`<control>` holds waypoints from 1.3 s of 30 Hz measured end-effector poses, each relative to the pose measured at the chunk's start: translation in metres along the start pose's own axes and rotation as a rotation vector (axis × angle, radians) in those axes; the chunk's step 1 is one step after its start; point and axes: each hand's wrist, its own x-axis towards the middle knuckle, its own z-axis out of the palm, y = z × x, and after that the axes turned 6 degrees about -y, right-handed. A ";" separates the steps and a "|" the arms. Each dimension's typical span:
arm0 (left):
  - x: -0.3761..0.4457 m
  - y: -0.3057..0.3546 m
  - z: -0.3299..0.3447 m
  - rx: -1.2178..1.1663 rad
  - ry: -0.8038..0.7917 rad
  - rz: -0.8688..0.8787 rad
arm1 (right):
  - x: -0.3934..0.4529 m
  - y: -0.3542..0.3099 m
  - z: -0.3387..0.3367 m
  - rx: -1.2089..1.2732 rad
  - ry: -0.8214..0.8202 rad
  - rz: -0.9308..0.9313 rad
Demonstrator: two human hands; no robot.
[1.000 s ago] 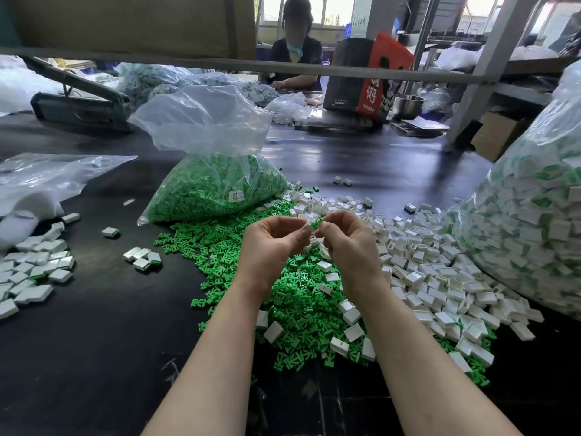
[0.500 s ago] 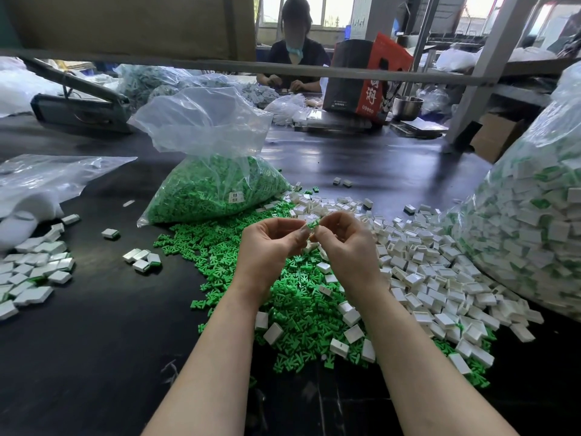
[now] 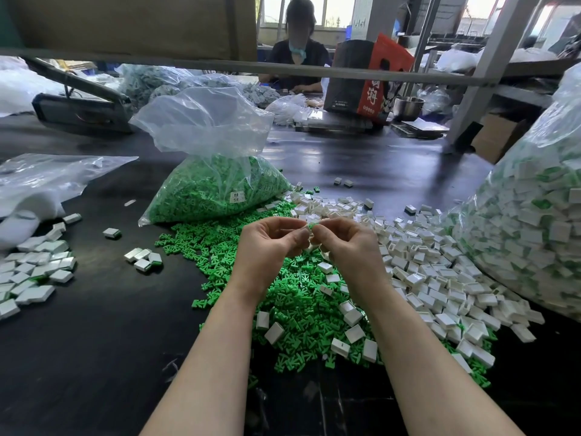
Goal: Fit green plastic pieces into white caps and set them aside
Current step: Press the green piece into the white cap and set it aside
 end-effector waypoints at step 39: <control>-0.002 -0.015 -0.007 0.339 -0.102 0.008 | -0.001 0.015 -0.015 -0.301 -0.220 0.053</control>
